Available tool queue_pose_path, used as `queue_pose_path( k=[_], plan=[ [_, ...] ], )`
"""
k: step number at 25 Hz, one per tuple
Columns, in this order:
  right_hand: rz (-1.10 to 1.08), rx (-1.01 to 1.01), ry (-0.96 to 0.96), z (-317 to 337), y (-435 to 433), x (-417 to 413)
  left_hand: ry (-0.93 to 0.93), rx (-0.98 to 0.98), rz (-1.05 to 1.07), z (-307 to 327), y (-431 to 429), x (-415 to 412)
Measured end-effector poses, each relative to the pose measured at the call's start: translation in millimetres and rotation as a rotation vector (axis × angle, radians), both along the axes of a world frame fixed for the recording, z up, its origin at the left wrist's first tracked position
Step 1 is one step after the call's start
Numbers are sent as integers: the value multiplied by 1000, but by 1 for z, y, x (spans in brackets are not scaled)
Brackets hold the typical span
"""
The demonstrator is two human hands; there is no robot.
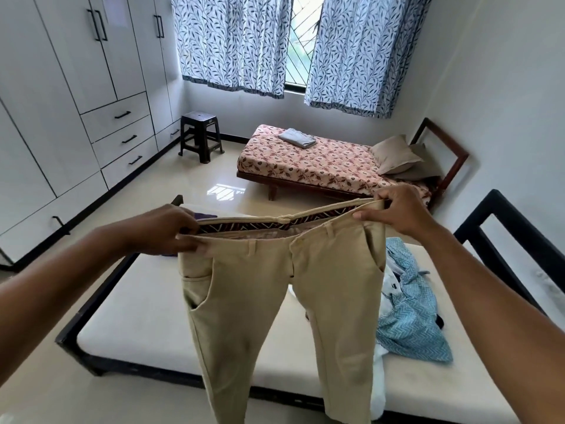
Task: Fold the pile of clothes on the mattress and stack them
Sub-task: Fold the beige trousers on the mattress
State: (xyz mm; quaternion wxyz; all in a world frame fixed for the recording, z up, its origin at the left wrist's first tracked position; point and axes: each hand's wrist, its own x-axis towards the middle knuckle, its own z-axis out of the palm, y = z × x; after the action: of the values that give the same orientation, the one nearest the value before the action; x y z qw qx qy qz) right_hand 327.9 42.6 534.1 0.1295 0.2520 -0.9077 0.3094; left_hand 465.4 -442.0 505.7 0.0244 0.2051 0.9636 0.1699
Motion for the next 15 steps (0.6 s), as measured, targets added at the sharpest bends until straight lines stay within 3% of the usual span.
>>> queue_pose_path(
  k=[4, 9, 12, 14, 15],
  plan=[
    [-5, -20, -50, -7, 24, 6, 273, 193, -19, 2, 3, -14],
    [-63, -198, -208, -19, 30, 16, 424, 324, 249, 12, 12, -17],
    [-64, -350, -285, -4, 20, 21, 394, 707, 423, 14, 18, -18],
    [-33, -581, -407, 2, 4, 29, 315, 991, 490, 14, 21, -25],
    [-14, -688, -475, 2, -4, 32, 289, 1026, 506, 14, 20, -26]
  ],
)
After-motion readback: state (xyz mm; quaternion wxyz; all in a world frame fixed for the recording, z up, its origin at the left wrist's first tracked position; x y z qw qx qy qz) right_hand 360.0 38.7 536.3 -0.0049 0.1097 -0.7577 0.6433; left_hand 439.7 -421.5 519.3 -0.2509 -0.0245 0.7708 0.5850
